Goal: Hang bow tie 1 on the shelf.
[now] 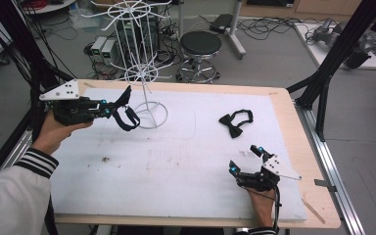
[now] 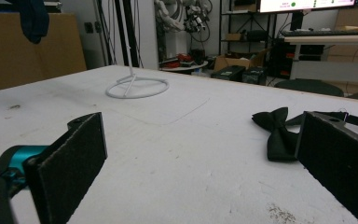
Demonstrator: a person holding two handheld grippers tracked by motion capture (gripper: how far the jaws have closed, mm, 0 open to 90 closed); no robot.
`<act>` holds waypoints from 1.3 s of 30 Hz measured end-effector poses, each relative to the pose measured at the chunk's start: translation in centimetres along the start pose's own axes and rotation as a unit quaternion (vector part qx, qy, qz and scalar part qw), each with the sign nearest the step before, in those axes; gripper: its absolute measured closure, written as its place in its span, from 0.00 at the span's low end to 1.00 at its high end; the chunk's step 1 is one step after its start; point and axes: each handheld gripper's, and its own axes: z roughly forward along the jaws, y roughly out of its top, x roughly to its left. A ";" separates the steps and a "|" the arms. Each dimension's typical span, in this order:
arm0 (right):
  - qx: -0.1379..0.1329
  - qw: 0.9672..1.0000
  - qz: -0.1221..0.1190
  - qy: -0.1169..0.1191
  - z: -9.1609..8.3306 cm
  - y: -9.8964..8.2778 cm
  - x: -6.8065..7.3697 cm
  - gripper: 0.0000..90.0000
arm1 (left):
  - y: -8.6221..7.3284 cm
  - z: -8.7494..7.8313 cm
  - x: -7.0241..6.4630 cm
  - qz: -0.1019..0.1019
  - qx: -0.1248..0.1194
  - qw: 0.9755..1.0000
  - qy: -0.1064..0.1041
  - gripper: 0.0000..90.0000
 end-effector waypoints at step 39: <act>-0.003 1.000 -0.001 0.002 0.0 0.0 -0.1 0.01 | 3.5 1.0 2.0 -0.012 -0.021 0.997 0.071 0.93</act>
